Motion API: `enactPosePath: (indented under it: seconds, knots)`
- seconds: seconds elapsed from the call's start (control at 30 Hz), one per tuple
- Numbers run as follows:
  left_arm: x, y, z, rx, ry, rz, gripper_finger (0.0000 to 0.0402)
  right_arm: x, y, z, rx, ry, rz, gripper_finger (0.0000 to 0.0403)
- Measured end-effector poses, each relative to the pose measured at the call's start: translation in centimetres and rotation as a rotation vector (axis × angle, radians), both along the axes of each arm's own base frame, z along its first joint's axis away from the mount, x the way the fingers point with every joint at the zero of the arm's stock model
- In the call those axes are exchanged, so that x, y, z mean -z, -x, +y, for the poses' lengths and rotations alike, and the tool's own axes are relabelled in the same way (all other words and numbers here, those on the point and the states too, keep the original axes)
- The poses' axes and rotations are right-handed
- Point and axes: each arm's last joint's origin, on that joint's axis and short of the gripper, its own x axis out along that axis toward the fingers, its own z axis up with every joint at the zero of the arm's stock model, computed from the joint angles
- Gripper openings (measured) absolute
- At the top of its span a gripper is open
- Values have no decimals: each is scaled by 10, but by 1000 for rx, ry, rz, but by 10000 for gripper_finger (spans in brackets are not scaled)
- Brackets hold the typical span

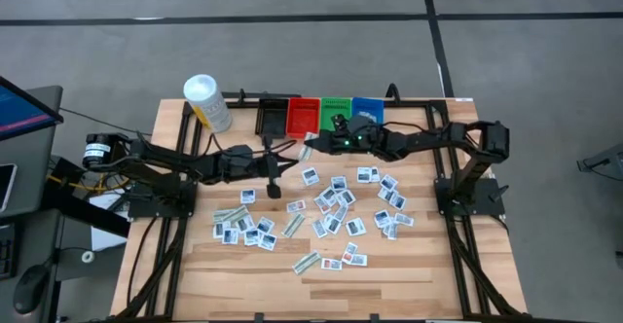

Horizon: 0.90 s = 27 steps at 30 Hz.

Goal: Pick & Place First Aid Supplies
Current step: Put the bandage pack into the blue bin

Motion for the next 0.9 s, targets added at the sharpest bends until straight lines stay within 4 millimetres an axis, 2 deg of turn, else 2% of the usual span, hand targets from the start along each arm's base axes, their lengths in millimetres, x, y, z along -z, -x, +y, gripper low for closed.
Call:
enactPosePath:
  seconds: [0.13,0.27,0.5,0.67,0.8,0.9]
  knots:
    - [4,1,3,-73,74,14,12,-2,4,-9,15,35,4,1]
    - [14,7,6,-177,281,1,12,-11,13,-20,23,96,28,1]
    - [35,22,9,-302,577,-33,12,-33,49,-40,47,240,192,1]
    - [35,22,9,-320,608,-59,12,-42,87,-56,66,315,385,1]
    - [30,21,11,-343,594,-126,12,-37,116,-69,103,305,569,1]
    - [26,20,12,-347,582,-175,12,-31,129,-78,150,271,671,2]
